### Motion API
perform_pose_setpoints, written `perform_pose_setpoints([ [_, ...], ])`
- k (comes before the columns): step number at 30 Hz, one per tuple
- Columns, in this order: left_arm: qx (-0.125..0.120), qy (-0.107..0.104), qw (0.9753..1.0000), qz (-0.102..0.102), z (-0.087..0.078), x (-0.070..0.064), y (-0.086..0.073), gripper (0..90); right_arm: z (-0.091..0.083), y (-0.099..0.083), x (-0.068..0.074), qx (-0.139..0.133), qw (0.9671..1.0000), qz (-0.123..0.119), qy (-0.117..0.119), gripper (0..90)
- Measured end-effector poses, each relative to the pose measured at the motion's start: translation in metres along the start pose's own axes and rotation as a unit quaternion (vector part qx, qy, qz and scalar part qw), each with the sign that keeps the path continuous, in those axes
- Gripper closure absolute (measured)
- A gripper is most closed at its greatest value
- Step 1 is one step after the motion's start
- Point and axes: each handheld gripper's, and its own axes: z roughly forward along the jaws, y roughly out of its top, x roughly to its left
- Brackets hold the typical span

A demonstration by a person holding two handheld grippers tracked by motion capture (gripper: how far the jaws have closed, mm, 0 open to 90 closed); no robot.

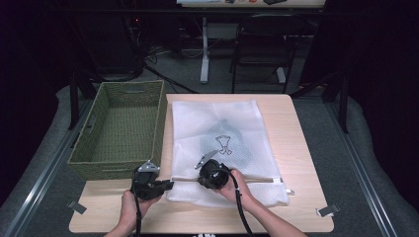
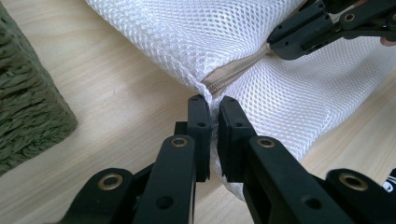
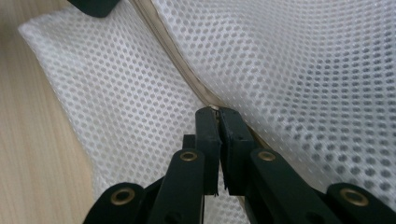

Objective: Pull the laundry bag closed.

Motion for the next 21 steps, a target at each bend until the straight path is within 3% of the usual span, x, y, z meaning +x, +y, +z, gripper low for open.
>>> perform_pose_setpoints([
  [7, 0.001, 0.001, 1.0000, -0.003, 0.000, 0.003, 0.000, 85.0, -0.006, -0.003, -0.003, 0.010, 0.9998, 0.012, -0.007, 87.5],
  [21, 0.004, 0.000, 1.0000, -0.009, 0.000, 0.008, 0.000, 84.7, -0.032, -0.024, -0.024, 0.026, 0.9987, 0.038, -0.021, 87.4],
])
